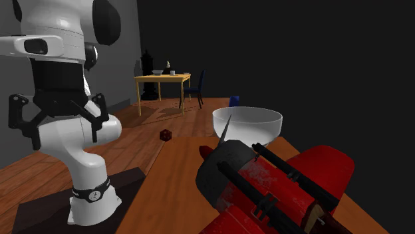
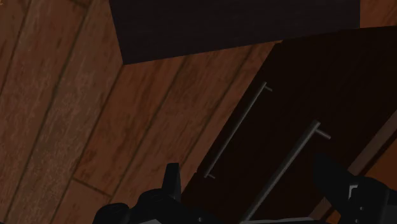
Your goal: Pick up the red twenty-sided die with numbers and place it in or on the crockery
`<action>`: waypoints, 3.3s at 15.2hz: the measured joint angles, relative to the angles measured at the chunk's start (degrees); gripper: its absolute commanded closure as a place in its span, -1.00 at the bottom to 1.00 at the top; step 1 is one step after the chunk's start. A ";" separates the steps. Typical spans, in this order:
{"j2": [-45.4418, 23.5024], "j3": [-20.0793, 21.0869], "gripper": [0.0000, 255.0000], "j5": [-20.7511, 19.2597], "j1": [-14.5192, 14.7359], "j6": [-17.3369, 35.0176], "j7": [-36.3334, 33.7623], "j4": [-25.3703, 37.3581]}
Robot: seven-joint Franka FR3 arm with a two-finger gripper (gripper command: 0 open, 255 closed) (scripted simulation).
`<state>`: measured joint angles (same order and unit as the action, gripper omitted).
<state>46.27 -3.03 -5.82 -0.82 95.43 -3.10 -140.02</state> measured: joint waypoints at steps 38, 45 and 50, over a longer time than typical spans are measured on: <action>0.72 35.24 1.00 10.25 4.65 4.72 -34.44 -1.16; 0.72 35.24 1.00 10.25 4.65 4.71 -34.44 -1.16; 0.55 34.50 1.00 9.68 4.29 1.87 -33.89 1.93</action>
<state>46.82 31.47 3.86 3.46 97.30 -36.98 -138.09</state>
